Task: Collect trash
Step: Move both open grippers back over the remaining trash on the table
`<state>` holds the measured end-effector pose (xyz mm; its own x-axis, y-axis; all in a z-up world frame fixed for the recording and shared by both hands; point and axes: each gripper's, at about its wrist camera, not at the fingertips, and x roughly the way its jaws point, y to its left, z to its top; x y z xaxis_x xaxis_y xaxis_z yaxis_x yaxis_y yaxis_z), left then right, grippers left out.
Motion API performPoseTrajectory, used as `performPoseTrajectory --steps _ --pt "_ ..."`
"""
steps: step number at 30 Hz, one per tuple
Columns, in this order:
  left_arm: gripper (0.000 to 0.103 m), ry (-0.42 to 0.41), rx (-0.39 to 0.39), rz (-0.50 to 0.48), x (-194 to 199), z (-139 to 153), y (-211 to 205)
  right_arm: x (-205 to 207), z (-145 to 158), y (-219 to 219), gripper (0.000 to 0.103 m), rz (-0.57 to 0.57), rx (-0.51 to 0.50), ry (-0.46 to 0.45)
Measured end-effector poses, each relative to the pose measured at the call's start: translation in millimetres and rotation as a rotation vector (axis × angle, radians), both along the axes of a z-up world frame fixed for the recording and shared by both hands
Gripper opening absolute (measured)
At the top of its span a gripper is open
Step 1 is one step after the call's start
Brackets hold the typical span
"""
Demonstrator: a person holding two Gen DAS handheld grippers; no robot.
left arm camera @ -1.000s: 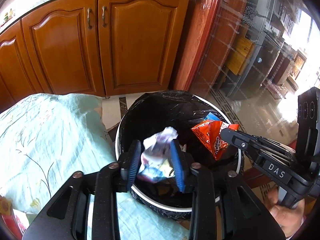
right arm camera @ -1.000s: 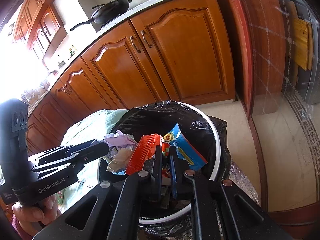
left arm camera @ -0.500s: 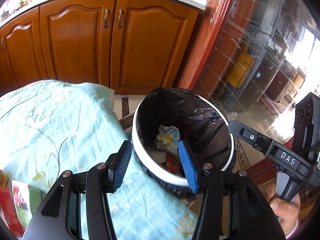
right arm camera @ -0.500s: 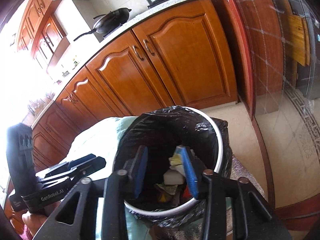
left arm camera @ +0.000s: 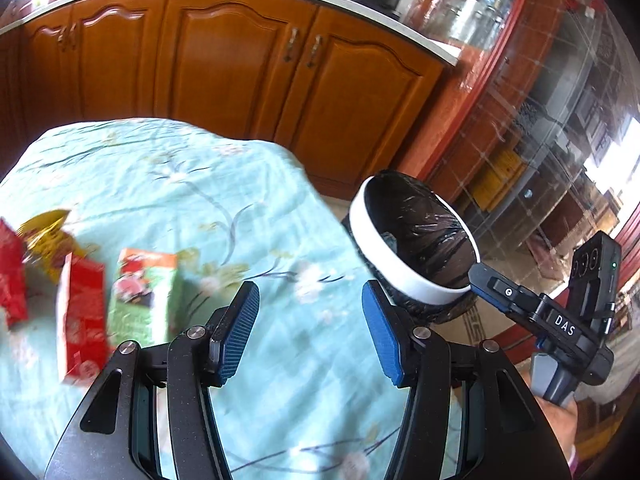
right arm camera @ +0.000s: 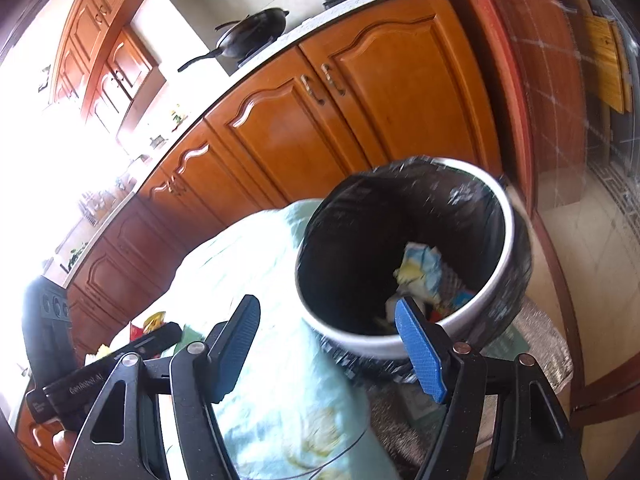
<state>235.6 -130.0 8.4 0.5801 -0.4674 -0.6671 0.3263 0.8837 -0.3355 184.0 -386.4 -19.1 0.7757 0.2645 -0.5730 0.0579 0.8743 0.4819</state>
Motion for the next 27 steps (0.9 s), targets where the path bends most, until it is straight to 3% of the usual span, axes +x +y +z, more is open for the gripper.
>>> performPoseTrajectory --steps 16,27 --pt "0.054 0.025 -0.036 0.168 -38 -15 99 -12 -18 68 0.072 0.115 0.007 0.050" --pt "0.054 0.030 -0.052 0.268 -46 -20 144 -6 -13 120 0.072 0.223 -0.014 0.051"
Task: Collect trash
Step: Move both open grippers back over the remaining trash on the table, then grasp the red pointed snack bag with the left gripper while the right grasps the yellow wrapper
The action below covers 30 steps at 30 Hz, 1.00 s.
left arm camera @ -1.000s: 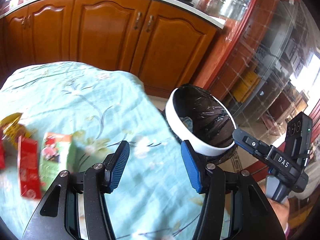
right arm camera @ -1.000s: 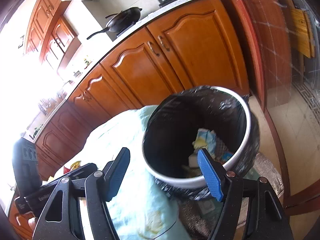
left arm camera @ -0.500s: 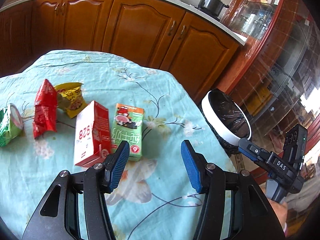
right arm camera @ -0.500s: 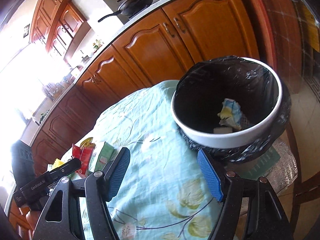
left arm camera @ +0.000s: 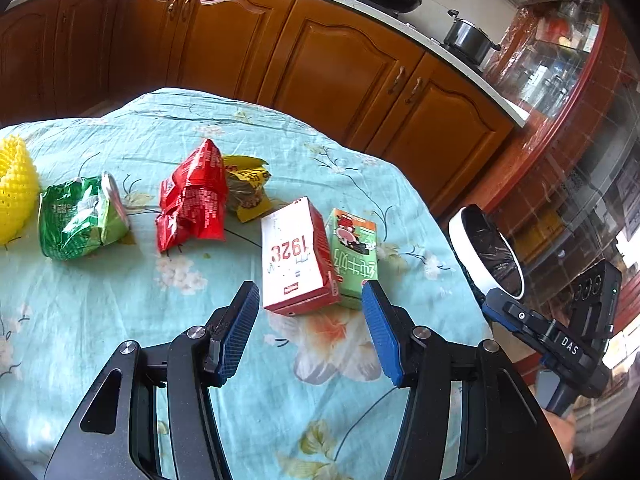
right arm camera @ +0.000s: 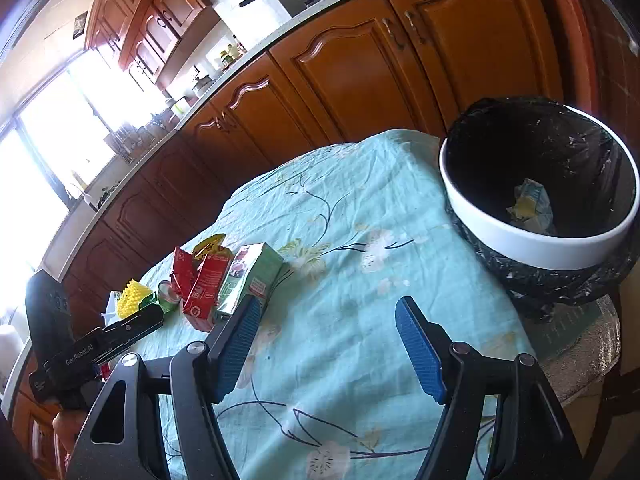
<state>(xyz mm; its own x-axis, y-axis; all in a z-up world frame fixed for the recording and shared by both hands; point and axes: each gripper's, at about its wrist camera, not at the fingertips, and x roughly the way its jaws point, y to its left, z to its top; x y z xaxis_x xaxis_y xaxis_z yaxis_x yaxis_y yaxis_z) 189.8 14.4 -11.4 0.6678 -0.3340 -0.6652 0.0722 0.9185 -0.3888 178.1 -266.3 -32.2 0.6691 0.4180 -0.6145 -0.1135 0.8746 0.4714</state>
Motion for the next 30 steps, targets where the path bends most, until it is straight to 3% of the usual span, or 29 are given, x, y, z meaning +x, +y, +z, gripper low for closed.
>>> performPoseTrajectory --steps 8,10,14,23,30 --pt "0.054 0.017 -0.005 0.048 2 -7 26 14 5 39 0.072 0.099 -0.020 0.003" --pt "0.058 0.021 0.000 0.060 3 -8 31 20 7 51 0.072 0.132 -0.031 0.004" --pt "0.066 0.010 0.021 0.083 9 -5 41 31 13 72 0.088 0.192 -0.047 -0.010" --pt "0.069 0.000 0.095 0.087 35 -3 55 68 26 121 0.088 0.298 -0.102 -0.043" --pt "0.069 0.003 0.124 0.087 62 -10 59 117 15 150 0.088 0.364 -0.060 0.021"
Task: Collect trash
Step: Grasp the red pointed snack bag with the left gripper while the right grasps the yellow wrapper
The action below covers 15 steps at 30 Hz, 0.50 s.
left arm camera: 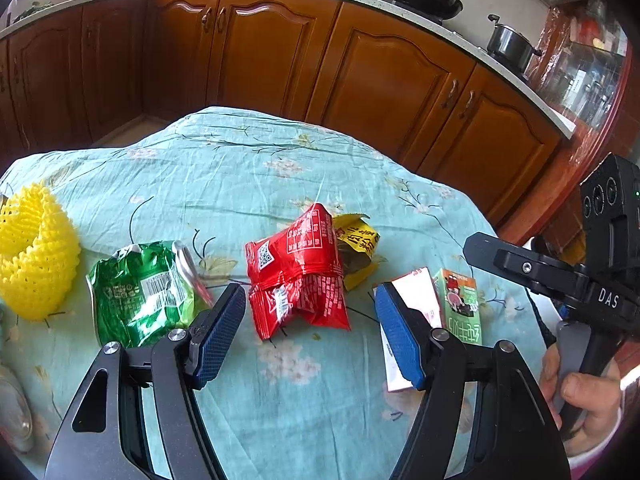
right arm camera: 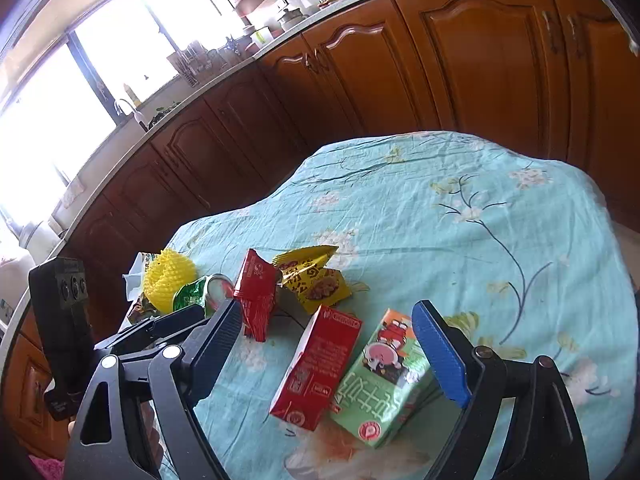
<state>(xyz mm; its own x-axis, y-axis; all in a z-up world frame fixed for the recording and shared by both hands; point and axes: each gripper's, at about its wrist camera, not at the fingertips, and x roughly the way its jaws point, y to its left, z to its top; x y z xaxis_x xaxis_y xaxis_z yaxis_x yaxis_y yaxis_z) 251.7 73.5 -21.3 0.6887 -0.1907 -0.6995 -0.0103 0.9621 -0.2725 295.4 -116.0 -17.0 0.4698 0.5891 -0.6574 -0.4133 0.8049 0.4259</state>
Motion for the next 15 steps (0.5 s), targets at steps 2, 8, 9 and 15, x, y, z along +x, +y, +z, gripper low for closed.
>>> performPoseTrajectory --steps 2,8,9,15 --pt "0.068 0.008 0.011 -0.003 9 -3 -2 11 -4 4 0.088 -0.002 -0.001 0.017" --pt "0.028 0.033 0.036 -0.053 27 -15 -11 25 -7 10 0.085 -0.001 -0.022 0.012" --pt "0.027 0.019 0.039 -0.052 25 -14 -10 26 -8 12 0.083 0.004 -0.028 0.012" --pt "0.020 -0.027 -0.014 -0.034 1 0 8 29 -14 35 0.077 0.072 -0.088 -0.003"
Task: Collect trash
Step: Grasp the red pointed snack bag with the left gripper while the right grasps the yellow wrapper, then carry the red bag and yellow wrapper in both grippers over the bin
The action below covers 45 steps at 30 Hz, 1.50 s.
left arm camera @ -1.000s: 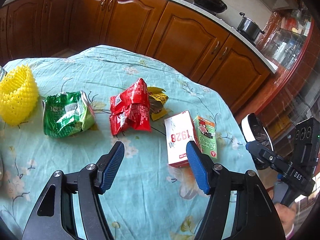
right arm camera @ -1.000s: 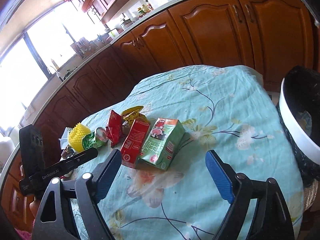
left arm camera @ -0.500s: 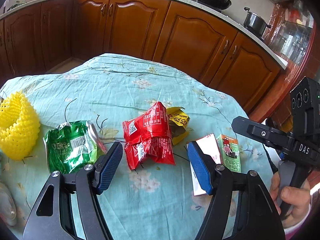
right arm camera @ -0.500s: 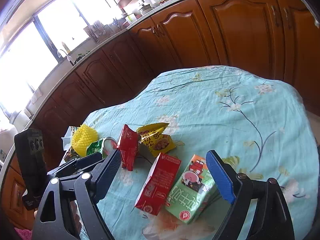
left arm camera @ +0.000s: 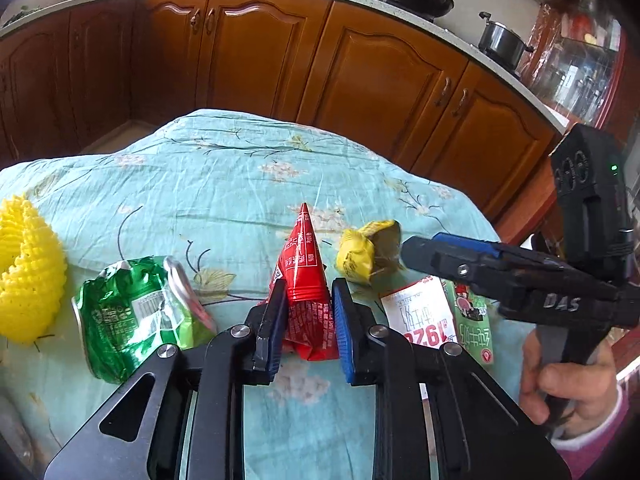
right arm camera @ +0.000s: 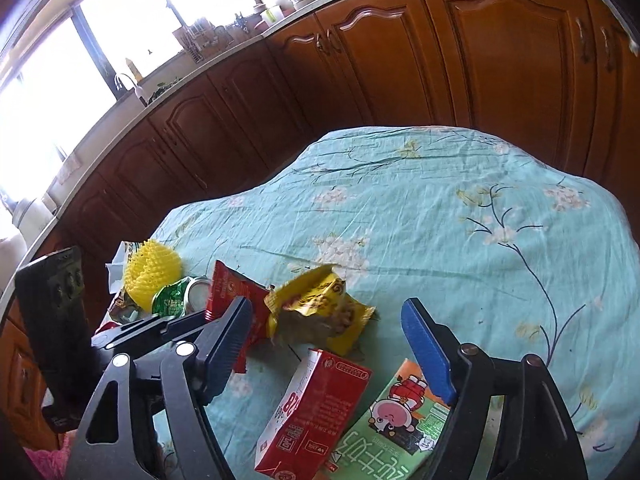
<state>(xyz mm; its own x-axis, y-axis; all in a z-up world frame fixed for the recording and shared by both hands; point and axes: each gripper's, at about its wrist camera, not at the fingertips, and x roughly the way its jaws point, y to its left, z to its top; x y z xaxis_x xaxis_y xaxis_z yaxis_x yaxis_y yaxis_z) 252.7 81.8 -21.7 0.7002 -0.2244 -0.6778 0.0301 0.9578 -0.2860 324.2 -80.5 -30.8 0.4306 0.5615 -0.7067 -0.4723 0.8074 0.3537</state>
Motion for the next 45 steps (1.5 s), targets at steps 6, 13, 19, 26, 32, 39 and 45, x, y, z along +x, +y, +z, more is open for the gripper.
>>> performPoseTrajectory --steps 6,13,19,26,32,39,45 --pt "0.020 -0.024 -0.029 0.023 -16 11 16 5 -17 34 0.068 0.059 -0.133 -0.013" --pt "0.020 -0.015 -0.037 0.035 -20 7 22 15 -22 46 0.050 0.060 -0.153 -0.017" --pt "0.020 -0.022 -0.047 0.036 -25 10 21 14 -16 39 0.000 0.021 -0.161 -0.051" --pt "0.020 -0.075 -0.055 -0.023 -30 31 -2 -5 14 7 0.000 -0.039 -0.083 -0.096" --pt "0.020 -0.103 -0.063 -0.104 -32 45 -37 -29 33 -40 0.000 -0.116 -0.039 -0.122" --pt "0.020 -0.106 -0.060 -0.209 -40 51 -86 -65 38 -99 0.000 -0.211 -0.013 -0.132" --pt "0.020 -0.097 -0.045 -0.291 -47 51 -126 -96 39 -143 0.000 -0.288 -0.003 -0.141"
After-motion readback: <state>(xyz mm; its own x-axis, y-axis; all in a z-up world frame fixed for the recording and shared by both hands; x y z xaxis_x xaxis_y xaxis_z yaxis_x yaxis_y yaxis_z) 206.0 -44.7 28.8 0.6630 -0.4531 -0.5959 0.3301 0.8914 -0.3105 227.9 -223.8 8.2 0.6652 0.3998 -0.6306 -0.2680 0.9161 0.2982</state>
